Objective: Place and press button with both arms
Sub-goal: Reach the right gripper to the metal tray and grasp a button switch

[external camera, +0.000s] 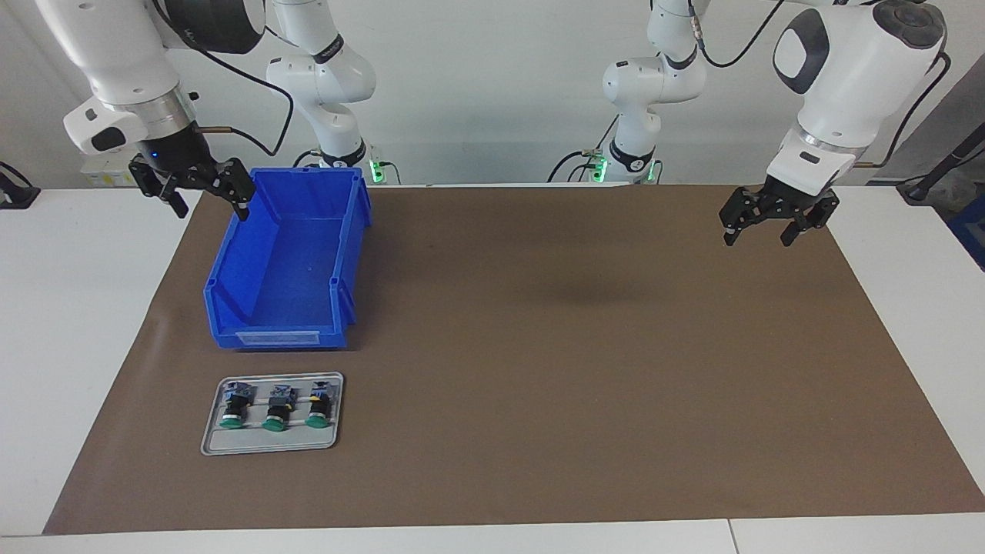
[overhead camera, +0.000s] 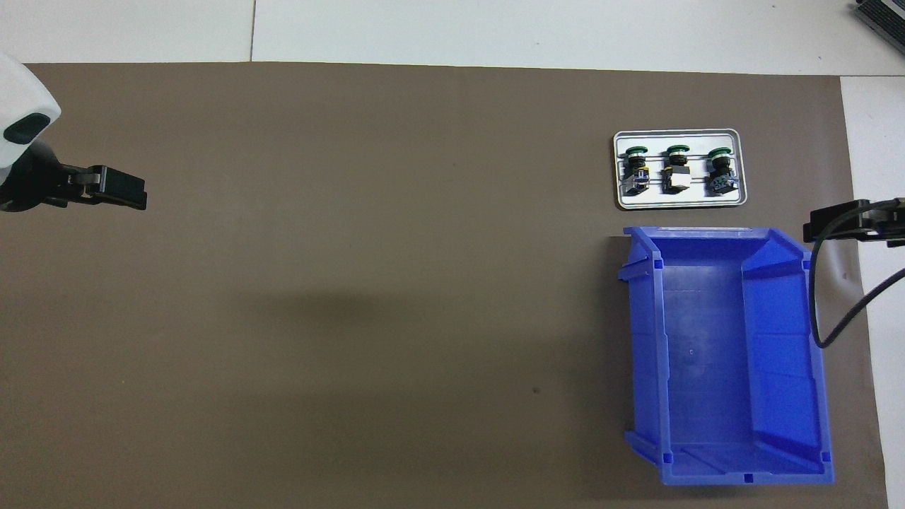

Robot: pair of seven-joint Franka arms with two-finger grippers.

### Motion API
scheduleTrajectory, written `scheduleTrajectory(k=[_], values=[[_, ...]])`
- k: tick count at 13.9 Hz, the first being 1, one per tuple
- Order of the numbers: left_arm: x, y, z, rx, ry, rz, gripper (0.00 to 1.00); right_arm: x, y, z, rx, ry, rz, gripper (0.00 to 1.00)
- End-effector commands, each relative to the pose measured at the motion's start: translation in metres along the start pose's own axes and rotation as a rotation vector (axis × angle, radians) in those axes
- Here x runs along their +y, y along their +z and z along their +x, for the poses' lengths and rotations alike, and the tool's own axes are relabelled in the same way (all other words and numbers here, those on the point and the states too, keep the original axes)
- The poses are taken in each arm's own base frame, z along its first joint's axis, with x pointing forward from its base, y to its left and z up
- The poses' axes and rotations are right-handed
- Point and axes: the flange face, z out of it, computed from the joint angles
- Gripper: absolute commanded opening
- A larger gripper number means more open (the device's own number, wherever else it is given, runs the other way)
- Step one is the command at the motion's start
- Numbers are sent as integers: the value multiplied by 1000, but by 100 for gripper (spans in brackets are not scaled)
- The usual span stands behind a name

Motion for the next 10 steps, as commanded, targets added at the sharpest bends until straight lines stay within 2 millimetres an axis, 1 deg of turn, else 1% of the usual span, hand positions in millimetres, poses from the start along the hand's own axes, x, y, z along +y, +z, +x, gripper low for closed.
scheduleTrajectory(k=[1, 3, 4, 5, 6, 8, 10], values=[[-2, -3, -9, -2, -10, 21, 100, -3, 34, 28, 42, -4, 1, 100], [-2, -3, -9, -2, -10, 21, 100, -3, 68, 66, 85, 0, -1, 100], [-2, -3, -9, -2, -10, 21, 100, -3, 94, 85, 93, -4, -7, 100], [-2, -3, -9, -2, -10, 21, 100, -5, 113, 105, 120, -23, -10, 100], [-2, -3, -9, -2, -10, 21, 100, -8, 137, 122, 134, -22, -3, 100], [-2, -3, -9, -2, -10, 21, 100, -15, 175, 143, 164, 2, 43, 100], [-2, -3, -9, -2, -10, 21, 100, -17, 210, 154, 194, 35, 77, 100]])
